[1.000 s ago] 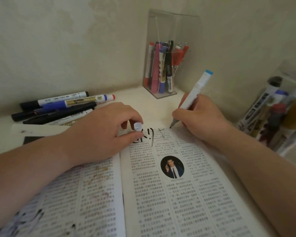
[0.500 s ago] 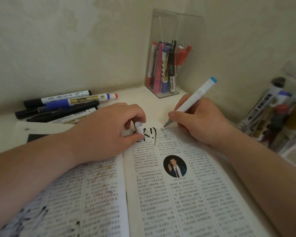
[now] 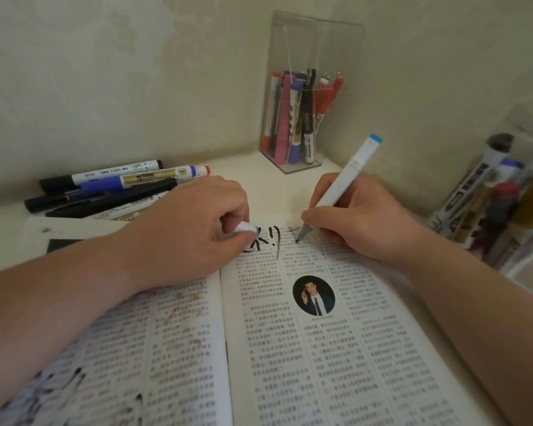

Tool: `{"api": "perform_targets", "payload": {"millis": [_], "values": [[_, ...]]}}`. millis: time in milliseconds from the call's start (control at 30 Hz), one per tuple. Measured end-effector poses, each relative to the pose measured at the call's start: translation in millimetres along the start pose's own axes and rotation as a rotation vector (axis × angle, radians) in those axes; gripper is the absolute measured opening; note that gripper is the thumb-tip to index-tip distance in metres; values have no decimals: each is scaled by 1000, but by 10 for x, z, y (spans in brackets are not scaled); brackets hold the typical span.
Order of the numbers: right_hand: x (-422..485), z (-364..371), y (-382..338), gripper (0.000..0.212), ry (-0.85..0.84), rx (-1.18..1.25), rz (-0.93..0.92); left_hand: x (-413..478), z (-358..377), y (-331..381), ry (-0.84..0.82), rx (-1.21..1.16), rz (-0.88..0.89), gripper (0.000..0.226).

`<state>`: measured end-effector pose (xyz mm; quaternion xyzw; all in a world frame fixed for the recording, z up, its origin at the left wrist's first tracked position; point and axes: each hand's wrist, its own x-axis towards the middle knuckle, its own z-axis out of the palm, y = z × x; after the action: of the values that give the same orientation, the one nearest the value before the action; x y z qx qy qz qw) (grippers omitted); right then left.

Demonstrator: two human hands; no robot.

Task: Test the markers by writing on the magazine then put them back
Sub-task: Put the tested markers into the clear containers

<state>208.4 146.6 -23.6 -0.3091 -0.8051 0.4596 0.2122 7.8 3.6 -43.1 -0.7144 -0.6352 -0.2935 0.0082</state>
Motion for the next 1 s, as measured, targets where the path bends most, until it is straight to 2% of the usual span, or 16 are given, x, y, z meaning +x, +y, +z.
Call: {"api": "perform_targets", "payload": {"millis": [167,300,367,467,533,633,700,800,900,1000], "values": [[19,-10,6,20,60,-55,-10,-16,9,1,29,17,-32,28],[-27,5,-25,20,-44,-15,-12,-22,9,-6,27,15,-42,17],[-27,3,-34,19,-40,-26,-8,-21,8,6,30,7,-33,17],[-13,-15,-42,19,-17,-59,19,-18,8,30,45,-79,-45,23],[-32,7,-68,17,-29,4,15,-17,8,48,58,-178,-76,32],[-85,96,-132,23,-16,87,-102,-6,14,78,129,-281,-139,30],[-123,153,-185,25,-17,-34,-186,1,12,79,166,-331,-175,24],[-170,177,-206,40,-106,-170,-204,15,-15,53,165,-323,-175,15],[-161,130,-167,25,-155,-102,-178,15,-42,47,177,-309,-156,20],[-147,70,-131,12,-191,-143,-202,-13,-66,75,118,-442,-160,24]]}}
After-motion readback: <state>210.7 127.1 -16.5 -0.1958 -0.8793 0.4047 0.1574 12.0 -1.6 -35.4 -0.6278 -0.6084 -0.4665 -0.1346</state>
